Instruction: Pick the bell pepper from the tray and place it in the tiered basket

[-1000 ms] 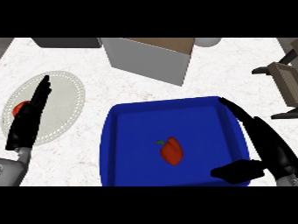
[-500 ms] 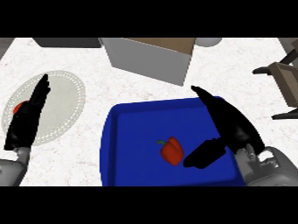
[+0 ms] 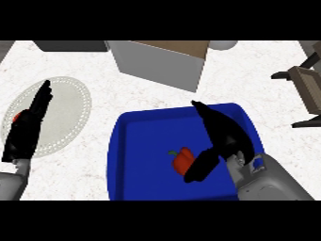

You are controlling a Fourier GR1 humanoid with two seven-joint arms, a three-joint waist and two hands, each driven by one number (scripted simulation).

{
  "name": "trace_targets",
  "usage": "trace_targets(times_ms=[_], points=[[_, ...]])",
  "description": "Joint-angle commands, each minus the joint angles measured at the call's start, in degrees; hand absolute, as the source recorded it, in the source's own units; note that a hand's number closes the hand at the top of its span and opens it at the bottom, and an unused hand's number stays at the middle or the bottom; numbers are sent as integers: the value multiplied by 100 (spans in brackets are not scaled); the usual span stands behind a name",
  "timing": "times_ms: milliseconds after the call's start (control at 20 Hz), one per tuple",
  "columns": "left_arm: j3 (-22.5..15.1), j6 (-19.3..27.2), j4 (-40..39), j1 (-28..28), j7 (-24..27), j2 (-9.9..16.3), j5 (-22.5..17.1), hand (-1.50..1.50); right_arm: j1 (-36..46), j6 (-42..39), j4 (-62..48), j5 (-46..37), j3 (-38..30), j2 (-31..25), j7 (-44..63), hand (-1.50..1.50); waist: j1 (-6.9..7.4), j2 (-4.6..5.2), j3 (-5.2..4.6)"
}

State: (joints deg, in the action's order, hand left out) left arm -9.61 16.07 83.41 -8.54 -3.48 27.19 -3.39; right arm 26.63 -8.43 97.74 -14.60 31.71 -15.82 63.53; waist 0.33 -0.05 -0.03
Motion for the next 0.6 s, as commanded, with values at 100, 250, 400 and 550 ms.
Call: trace_targets(times_ms=[100,250,400,550], points=[[237,-194,201,127,-75,57,-25,0,-208,-330,265,-264,287,242,1037,-150,-30,-15,1],[348,-248,-604,-215,311,-132,105,0,-443,-209,37,-609,515,371,701,-150,-62,3,0],[458,-332,-545,38,537,-117,104,0,-594,-241,133,-927,651,345,670,-150,-46,-3,0],[316,-313,-250,-305,-161,-181,195,0,-160,-620,-136,-890,377,298,719,-150,-40,2,2]])
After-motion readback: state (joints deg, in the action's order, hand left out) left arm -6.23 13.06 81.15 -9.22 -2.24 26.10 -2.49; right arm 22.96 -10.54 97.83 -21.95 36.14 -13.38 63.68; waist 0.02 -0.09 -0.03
